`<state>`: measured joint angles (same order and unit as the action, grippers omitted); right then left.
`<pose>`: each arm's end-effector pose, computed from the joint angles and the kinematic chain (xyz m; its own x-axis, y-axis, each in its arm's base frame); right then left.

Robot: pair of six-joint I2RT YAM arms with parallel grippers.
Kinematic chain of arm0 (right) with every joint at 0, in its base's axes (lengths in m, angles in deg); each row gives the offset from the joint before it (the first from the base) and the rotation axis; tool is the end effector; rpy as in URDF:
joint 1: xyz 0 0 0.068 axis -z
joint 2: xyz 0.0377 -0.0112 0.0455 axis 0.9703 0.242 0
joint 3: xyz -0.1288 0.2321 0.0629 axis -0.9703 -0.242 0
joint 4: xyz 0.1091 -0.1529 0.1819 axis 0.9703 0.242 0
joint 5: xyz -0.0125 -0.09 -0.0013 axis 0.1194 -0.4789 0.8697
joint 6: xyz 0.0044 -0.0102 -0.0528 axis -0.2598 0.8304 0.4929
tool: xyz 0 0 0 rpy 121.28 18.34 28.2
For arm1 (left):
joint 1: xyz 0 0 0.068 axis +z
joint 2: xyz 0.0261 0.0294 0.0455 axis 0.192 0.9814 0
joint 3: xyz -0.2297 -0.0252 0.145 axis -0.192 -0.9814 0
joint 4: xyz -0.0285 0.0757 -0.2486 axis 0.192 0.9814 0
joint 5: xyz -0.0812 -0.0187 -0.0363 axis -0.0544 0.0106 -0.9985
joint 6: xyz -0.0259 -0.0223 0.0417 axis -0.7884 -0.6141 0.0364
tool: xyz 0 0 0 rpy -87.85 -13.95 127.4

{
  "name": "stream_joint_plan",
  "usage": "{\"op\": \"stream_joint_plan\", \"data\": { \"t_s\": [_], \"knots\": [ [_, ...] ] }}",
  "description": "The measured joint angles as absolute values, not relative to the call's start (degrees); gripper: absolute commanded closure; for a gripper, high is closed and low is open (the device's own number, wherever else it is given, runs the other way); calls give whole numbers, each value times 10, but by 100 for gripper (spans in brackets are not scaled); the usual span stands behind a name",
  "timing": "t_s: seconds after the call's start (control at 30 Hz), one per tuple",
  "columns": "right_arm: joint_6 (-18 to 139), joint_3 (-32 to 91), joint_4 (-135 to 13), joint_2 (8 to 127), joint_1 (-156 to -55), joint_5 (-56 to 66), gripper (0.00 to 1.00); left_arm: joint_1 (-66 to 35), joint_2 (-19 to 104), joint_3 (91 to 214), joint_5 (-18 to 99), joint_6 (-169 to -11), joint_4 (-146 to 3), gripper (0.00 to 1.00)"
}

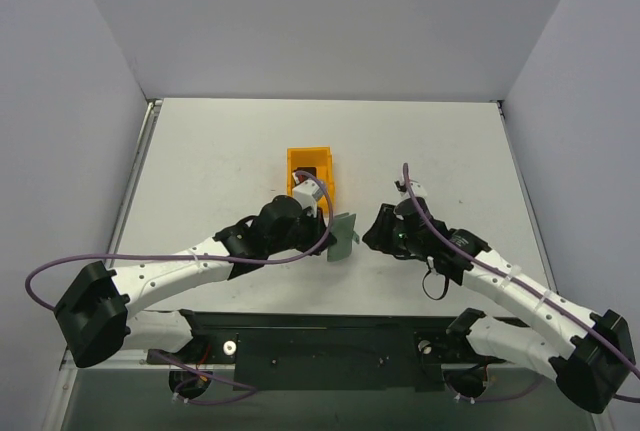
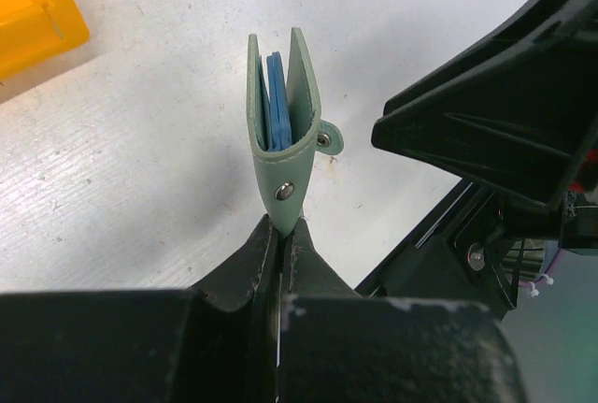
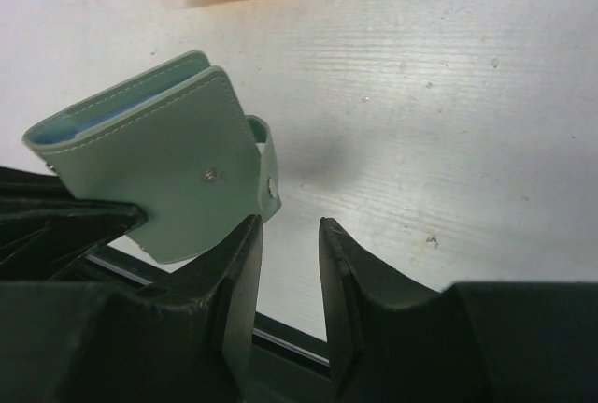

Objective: Put the credit cards into the card holder
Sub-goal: Open the card holder, then place the card holder at the center of the board.

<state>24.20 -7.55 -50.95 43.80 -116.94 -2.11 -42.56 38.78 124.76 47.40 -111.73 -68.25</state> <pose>0.1693 0.1476 0.2587 -0.7290 0.2692 -0.6293 -0.2296 0.7700 0.5954 0.1651 -0.2259 0.2518 -0.6894 0.0107 -0.7243 0.5270 0.6935 -0.4912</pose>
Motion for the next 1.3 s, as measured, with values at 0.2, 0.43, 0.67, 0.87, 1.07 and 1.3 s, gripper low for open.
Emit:
{"op": "stream_joint_plan", "data": {
  "t_s": [0.2, 0.43, 0.67, 0.87, 1.07, 1.3],
  "knots": [
    [257, -90, -546, 415, -1169, 4, 62, -424, 388, 1248, 474, -1119, -683, 100],
    [263, -90, -554, 473, -1170, 20, 68, -424, 388, 1248, 461, -1122, -697, 100],
    [253, -92, -580, 489, -1170, 20, 85, -424, 393, 1248, 450, -1123, -705, 100],
    [251, -99, -580, 484, -1171, -4, 100, -422, 427, 1246, 432, -1128, -729, 100],
    [242, -103, -544, 472, -1143, -32, 100, -404, 519, 1264, 401, -1144, -778, 91],
    [233, -115, -525, 494, -1064, -19, 83, -399, 670, 1395, 401, -1151, -749, 40]
  ]
}}
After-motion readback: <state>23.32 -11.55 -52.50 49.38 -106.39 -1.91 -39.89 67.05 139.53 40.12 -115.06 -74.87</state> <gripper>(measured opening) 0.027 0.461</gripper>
